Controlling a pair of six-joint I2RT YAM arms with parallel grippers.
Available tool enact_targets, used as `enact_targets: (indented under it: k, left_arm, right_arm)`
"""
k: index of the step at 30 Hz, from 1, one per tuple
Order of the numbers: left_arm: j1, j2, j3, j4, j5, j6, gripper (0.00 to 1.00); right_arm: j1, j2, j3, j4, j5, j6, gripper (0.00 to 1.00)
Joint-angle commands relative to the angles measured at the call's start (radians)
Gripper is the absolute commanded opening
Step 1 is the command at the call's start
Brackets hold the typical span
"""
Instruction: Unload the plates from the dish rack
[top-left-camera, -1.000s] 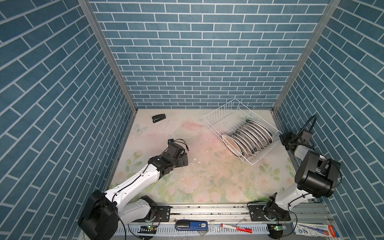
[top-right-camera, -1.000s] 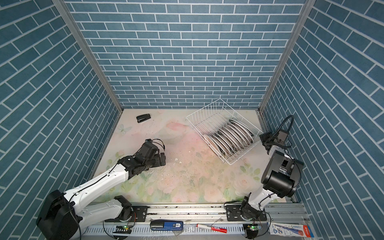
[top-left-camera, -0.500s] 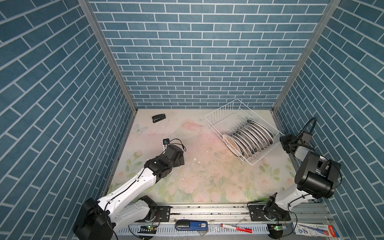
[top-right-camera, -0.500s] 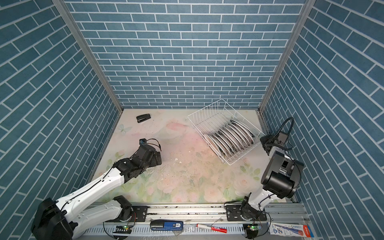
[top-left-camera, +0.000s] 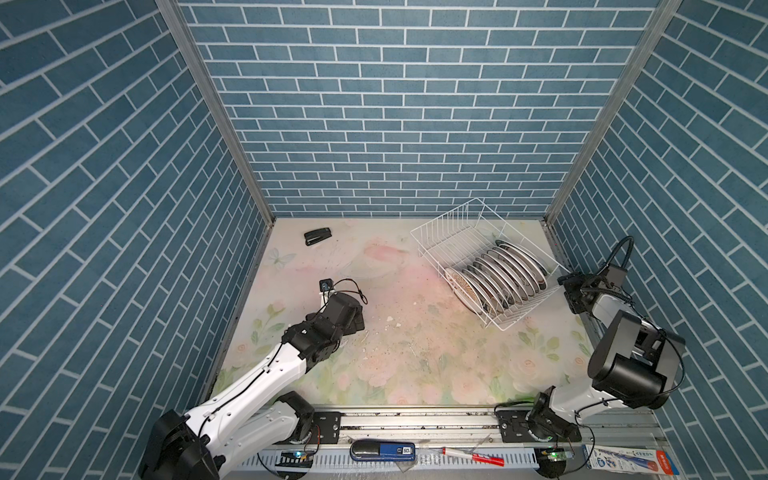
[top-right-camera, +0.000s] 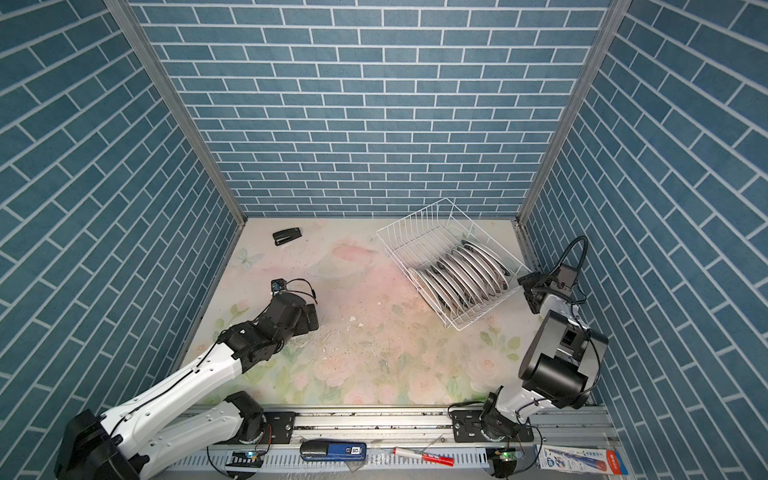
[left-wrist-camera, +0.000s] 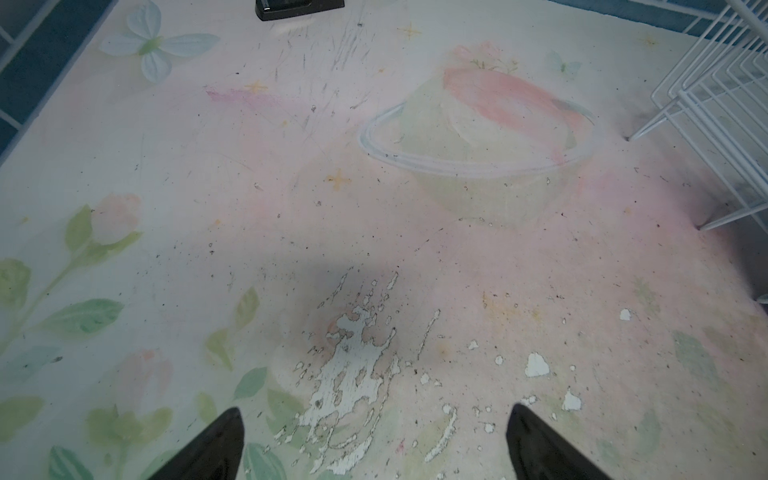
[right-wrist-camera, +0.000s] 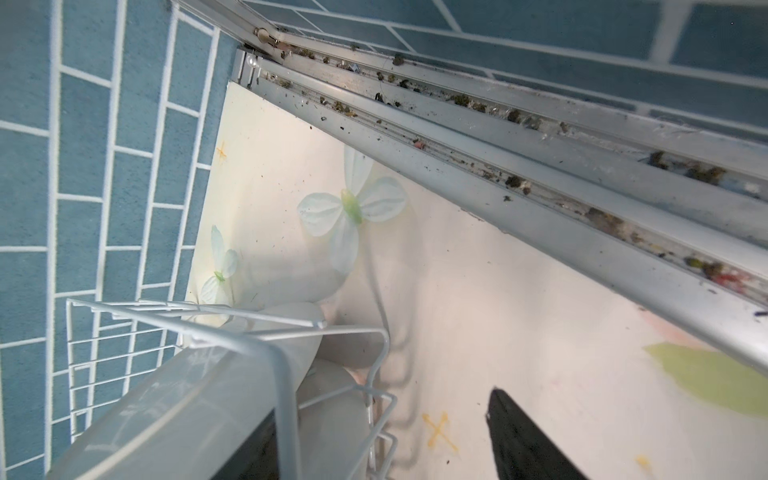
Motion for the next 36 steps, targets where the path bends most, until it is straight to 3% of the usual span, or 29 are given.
enact_targets:
  k: [1,12,22,27,32,36]
  left_arm:
    - [-0.004,0.003,-0.009,-0.026,-0.032,-0.005,0.99]
    - [-0.004,-0.044,-0.02,-0.054,-0.044,-0.016,0.99]
    - [-0.005,-0.055,-0.041,-0.076,-0.027,-0.063,0.99]
    - [-0.005,-0.025,-0.013,-0.068,0.055,0.058,0.99]
    - [-0.004,0.034,-0.009,-0.053,0.051,0.051,0.99]
    - [-0.004,0.119,0.036,-0.098,0.079,0.036,0.99]
  right_arm:
    - [-0.003,-0.043,0.011,-0.038,0.023,-0.032,0.74]
    - [-0.002,-0.176,0.046,-0.131,0.013,-0.071,0.76]
    - [0.041,-0.516,-0.027,-0.299,0.152,-0.162,0.8]
    - [0.231,-0.674,0.005,-0.355,0.156,-0.302,0.76]
    - [0.435,-0.721,0.086,-0.446,0.146,-0.373,0.72]
    - [0.57,-0.717,0.093,-0.457,0.05,-0.457,0.69]
